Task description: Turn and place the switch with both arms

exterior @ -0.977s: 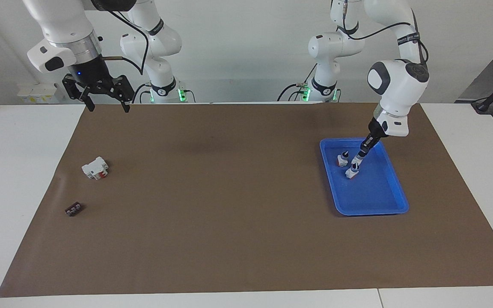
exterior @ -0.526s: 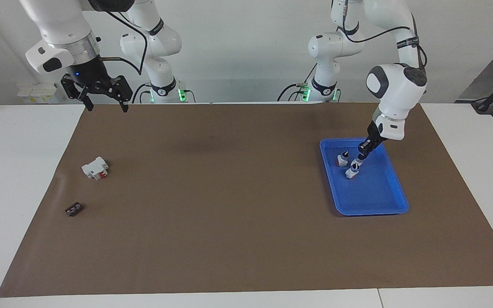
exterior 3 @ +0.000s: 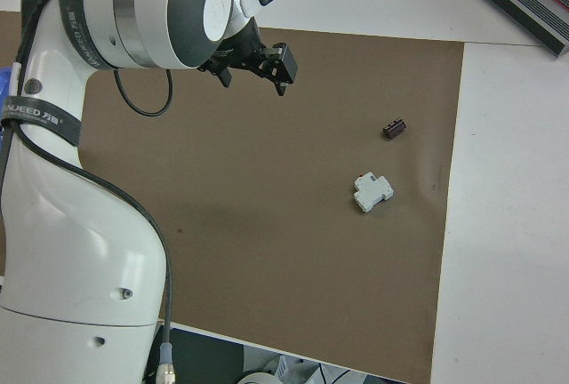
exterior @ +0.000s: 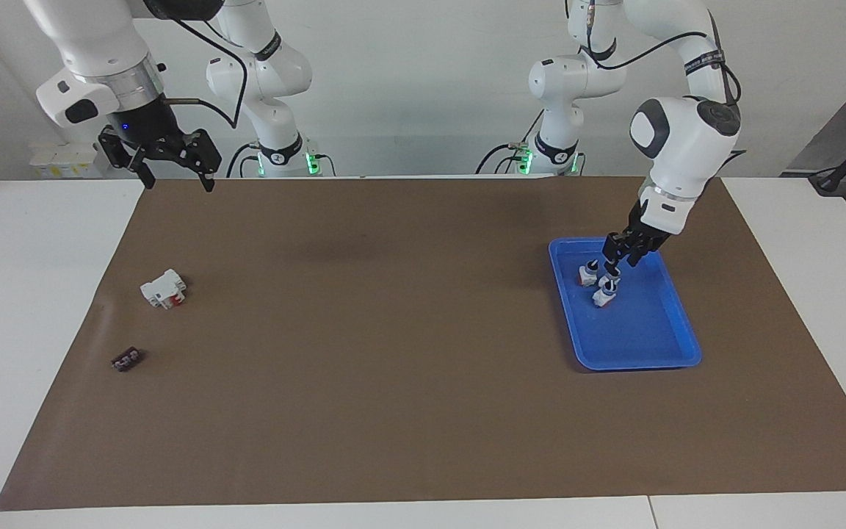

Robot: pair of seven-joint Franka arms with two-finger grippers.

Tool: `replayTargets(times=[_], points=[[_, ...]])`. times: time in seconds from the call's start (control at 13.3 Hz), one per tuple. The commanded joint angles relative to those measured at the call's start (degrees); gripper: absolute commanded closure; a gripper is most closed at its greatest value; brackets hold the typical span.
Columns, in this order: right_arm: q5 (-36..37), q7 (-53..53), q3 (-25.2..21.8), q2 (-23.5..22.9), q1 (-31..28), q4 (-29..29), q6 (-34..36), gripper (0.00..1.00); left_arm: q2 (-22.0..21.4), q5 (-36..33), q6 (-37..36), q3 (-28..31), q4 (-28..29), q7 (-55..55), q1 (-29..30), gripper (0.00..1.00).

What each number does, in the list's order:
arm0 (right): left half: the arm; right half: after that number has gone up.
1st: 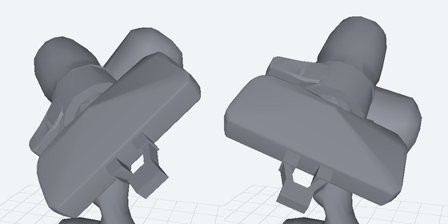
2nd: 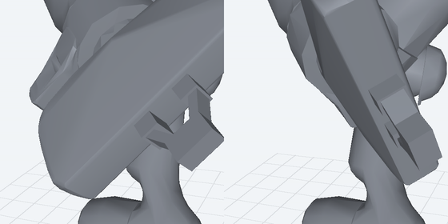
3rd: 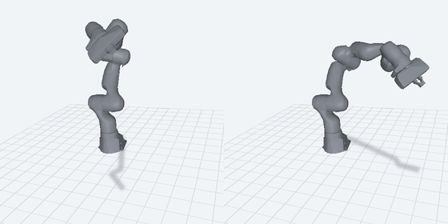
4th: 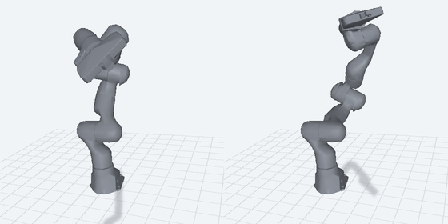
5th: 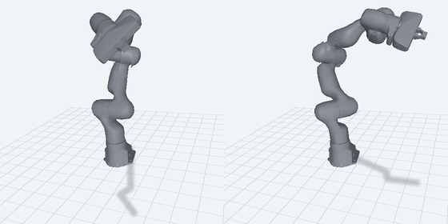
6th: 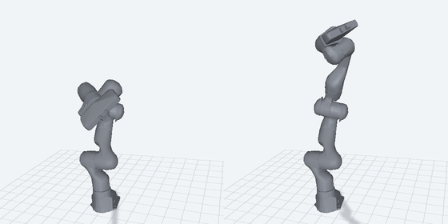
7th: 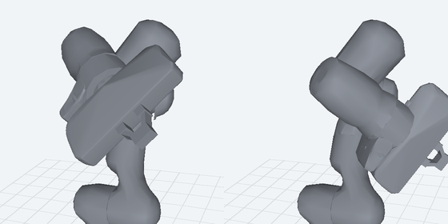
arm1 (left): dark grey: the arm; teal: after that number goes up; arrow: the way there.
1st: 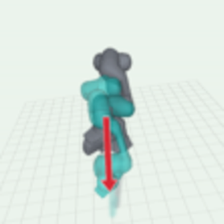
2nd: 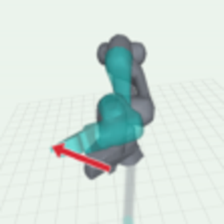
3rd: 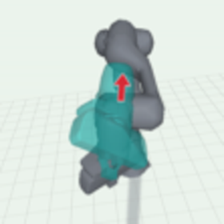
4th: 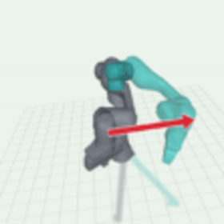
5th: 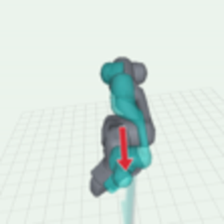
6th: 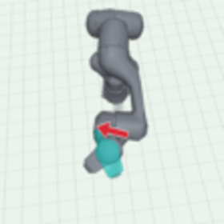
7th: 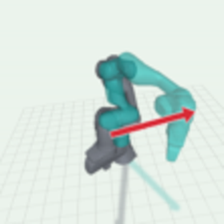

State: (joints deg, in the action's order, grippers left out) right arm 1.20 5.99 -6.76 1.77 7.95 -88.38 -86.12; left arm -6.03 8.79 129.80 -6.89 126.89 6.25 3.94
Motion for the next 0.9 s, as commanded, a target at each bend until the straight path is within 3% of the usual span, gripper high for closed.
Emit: replayTargets(times=[0.0, 0.23, 0.38, 0.53, 0.75, 0.83], points=[[0.38, -1.07, 0.08, 1.92, -0.47, -2.15, 0.34, 0.0, -1.0, -0.87, -2.01, 0.48, -4.71, -4.56, -0.78, 0.02], [0.47, -1.15, 0.08, 1.92, -0.47, -2.33, 0.34, 0.0, 0.31, -0.96, -2.62, 0.48, -13.22, -13.42, -2.09, 0.01], [1.17, -1.42, 0.25, -0.35, -1.0, 1.26, 0.86, 0.0, 2.42, -0.96, -9.79, 0.48, -21.55, -15.48, -2.36, 0.0], [0.82, -1.07, 0.34, -0.19, -1.87, 0.41, 1.39, 0.0, 5.4, -1.14, -16.75, 0.57, -29.65, -15.22, -4.1, 0.0], [0.82, -1.15, 0.87, 0.25, -3.55, -0.92, 0.69, 0.0, 6.9, -12.08, -25.71, 0.3, -35.64, -15.3, -7.09, 0.0], [0.73, -1.15, 0.87, 0.25, -3.55, -1.01, 0.69, 0.0, 7.26, -12.56, -29.31, 0.13, -38.1, -15.48, -7.8, 0.0]])
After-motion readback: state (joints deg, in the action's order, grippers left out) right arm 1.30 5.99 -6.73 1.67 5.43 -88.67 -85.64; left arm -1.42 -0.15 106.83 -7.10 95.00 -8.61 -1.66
